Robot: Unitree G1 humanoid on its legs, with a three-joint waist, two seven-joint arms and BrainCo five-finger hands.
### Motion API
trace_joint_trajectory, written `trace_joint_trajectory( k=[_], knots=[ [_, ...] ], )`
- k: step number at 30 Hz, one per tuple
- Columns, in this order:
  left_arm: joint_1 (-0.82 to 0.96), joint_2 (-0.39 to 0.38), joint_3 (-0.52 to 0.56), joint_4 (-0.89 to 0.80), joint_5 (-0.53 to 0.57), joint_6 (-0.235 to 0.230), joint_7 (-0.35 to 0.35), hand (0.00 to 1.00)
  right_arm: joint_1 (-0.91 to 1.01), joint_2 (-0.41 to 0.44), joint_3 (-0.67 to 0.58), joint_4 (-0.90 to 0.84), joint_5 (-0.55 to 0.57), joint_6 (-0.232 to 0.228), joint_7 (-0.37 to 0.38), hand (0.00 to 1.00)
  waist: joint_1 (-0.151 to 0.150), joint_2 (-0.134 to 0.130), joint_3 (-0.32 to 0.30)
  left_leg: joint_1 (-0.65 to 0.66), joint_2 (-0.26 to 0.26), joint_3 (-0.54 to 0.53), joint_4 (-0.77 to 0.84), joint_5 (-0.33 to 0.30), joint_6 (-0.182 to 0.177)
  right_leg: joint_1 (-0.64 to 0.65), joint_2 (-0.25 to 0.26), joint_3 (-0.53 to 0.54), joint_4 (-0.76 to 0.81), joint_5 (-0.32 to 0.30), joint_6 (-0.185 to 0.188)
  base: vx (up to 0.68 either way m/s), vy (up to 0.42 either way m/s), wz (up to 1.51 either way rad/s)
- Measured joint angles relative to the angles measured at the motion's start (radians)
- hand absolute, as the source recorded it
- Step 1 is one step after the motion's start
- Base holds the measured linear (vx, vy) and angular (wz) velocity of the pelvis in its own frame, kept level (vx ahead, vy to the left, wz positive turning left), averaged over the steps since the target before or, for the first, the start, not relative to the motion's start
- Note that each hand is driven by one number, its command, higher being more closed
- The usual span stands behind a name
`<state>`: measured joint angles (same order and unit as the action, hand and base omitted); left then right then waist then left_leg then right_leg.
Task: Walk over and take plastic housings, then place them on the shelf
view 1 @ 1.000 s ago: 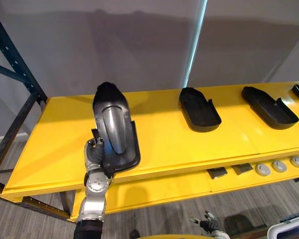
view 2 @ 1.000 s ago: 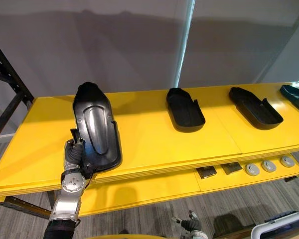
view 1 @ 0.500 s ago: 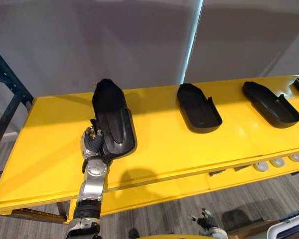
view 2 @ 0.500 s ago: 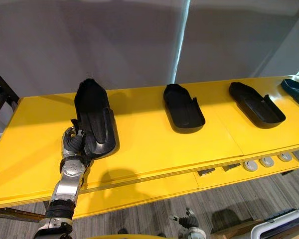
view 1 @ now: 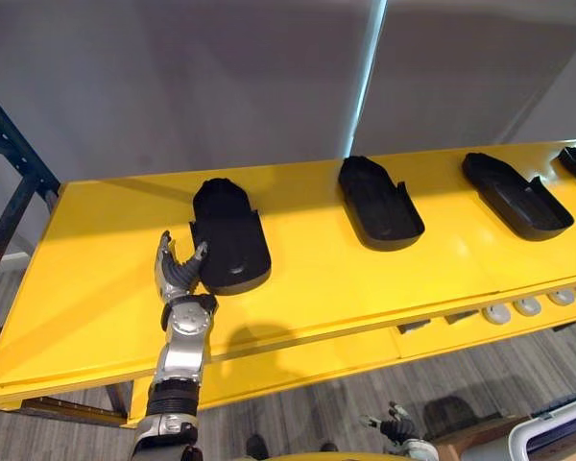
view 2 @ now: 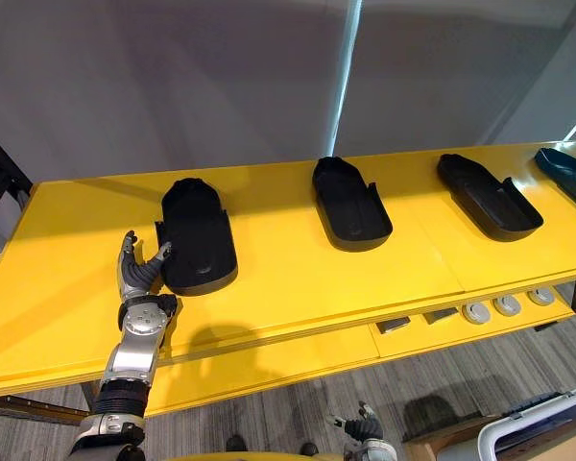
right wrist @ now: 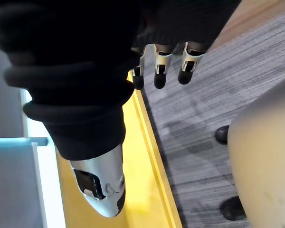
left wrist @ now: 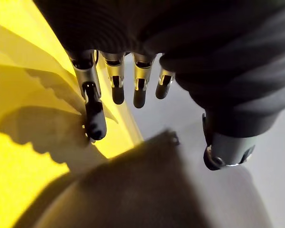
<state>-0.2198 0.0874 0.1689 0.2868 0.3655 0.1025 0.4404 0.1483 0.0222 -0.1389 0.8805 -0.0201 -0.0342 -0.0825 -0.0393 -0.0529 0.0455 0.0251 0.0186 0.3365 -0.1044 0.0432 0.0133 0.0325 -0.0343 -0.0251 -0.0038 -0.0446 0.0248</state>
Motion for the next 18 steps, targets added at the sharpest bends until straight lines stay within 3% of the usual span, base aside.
trace_joint_trajectory(
  k=[4, 8, 9, 13, 18],
  knots=[
    [0.02, -0.024, -0.024, -0.169, 0.001, -0.002, 0.02, 0.0, 0.006, 0.002, 0.002, 0.0, 0.001, -0.001, 0.0, 0.0, 0.001, -0.006, 0.003, -0.011, 0.001, -0.006, 0.001, 0.001, 0.0, -0.003, -0.001, -0.002, 0.003, 0.002, 0.001, 0.02, -0.003, 0.02],
    [0.101, -0.025, -0.122, -0.443, 0.043, -0.057, 0.045, 0.0, 0.012, 0.001, 0.003, -0.001, 0.013, -0.013, 0.0, 0.0, 0.001, -0.005, 0.003, -0.01, 0.003, -0.016, 0.001, 0.0, 0.0, -0.003, 0.0, -0.001, 0.012, 0.003, 0.001, 0.0, -0.005, 0.07],
    [0.133, -0.026, -0.151, -0.506, 0.053, -0.08, 0.044, 1.0, 0.014, 0.0, 0.014, -0.001, 0.015, -0.021, 0.0, 0.0, 0.001, -0.004, 0.004, -0.01, 0.005, -0.022, 0.001, -0.001, 0.0, -0.004, 0.002, -0.001, 0.018, 0.003, 0.001, -0.01, -0.003, 0.11],
    [0.267, -0.034, -0.245, -0.651, 0.082, -0.145, 0.03, 1.0, 0.018, -0.011, 0.039, -0.003, 0.021, -0.034, 0.0, 0.0, 0.004, 0.002, 0.006, -0.011, 0.013, -0.031, 0.001, -0.014, 0.002, -0.009, 0.008, -0.002, 0.034, 0.003, 0.0, -0.02, -0.006, 0.08],
    [0.432, -0.049, -0.316, -0.694, 0.078, -0.203, -0.063, 1.0, 0.036, -0.022, 0.041, -0.013, 0.024, -0.037, -0.001, 0.0, 0.03, 0.012, 0.004, -0.03, 0.03, -0.033, 0.001, -0.014, 0.001, -0.022, 0.022, -0.003, 0.046, 0.008, -0.006, -0.04, -0.03, 0.04]
  ],
)
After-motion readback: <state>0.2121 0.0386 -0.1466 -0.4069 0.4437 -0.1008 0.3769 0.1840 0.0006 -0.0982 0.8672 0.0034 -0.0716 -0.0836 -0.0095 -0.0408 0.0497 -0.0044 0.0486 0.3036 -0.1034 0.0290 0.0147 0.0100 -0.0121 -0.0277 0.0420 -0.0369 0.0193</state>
